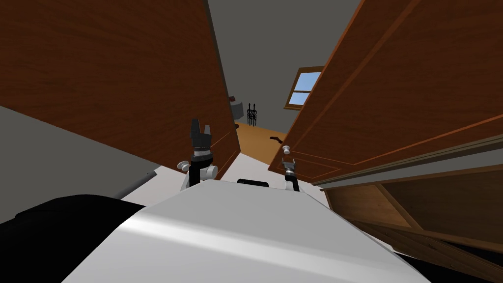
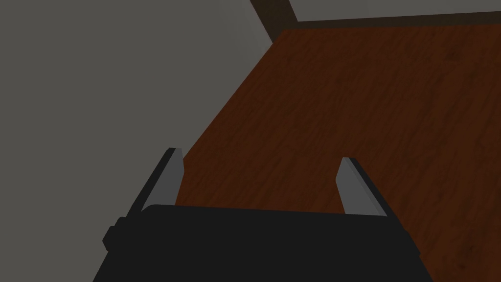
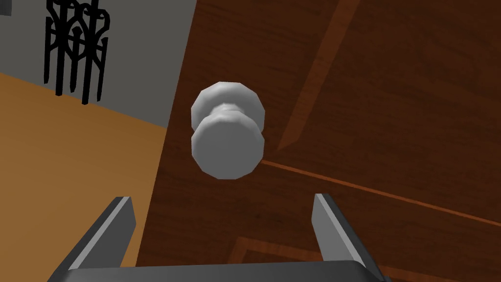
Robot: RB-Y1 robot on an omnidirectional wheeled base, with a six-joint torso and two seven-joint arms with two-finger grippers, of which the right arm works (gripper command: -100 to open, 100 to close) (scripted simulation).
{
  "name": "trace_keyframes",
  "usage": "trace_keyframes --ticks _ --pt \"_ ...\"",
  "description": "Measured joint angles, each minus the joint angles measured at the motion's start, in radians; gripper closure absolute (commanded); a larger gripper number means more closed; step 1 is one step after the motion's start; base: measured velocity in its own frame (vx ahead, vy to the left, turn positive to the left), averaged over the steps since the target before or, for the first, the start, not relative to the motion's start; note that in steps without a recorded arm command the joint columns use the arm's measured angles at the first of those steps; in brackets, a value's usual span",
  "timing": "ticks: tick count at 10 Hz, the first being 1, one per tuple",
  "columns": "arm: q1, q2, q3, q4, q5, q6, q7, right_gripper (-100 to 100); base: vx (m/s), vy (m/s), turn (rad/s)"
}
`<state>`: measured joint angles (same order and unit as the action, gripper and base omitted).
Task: Pull the door open
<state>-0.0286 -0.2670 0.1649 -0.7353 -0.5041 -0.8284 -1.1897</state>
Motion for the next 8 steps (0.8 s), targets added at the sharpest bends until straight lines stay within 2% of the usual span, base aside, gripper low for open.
trace_keyframes --ticks 8 --pt "-0.004 0.008 0.041 -0.017 -0.067 0.012 -0.199 -100 -0.046 -0.012 0.008"
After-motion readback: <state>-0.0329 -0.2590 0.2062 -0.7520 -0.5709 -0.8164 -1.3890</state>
